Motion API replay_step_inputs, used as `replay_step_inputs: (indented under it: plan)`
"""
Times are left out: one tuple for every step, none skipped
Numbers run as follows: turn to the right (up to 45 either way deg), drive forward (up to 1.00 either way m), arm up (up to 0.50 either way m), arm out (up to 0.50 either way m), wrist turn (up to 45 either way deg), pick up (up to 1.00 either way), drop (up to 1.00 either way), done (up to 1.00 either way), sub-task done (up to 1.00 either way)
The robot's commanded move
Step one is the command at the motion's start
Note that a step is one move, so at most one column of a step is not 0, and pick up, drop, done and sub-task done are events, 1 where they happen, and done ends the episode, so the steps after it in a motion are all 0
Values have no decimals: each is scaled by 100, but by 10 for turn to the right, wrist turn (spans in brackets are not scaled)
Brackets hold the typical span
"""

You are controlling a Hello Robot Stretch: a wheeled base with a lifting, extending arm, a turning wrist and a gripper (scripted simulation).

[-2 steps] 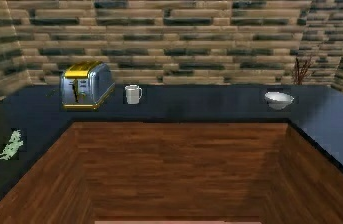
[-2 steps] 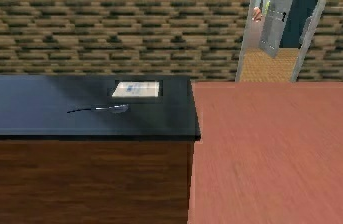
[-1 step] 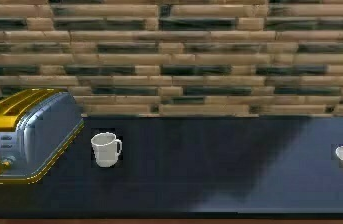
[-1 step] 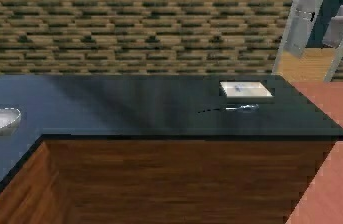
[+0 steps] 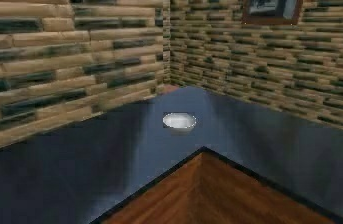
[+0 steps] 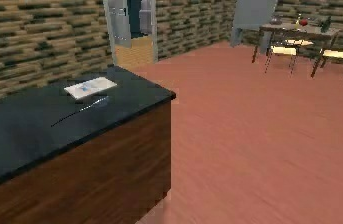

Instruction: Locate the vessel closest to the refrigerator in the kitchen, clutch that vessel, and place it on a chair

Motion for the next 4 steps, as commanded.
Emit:
replay_step_inputs:
  plan:
    - [450, 0, 0, 0, 0, 0, 0, 0, 0]
    - [450, 0, 0, 0, 0, 0, 0, 0, 0]
    - [300, 0, 0, 0, 0, 0, 0, 0, 0]
    - [0, 100, 0, 0, 0, 0, 0, 0, 0]
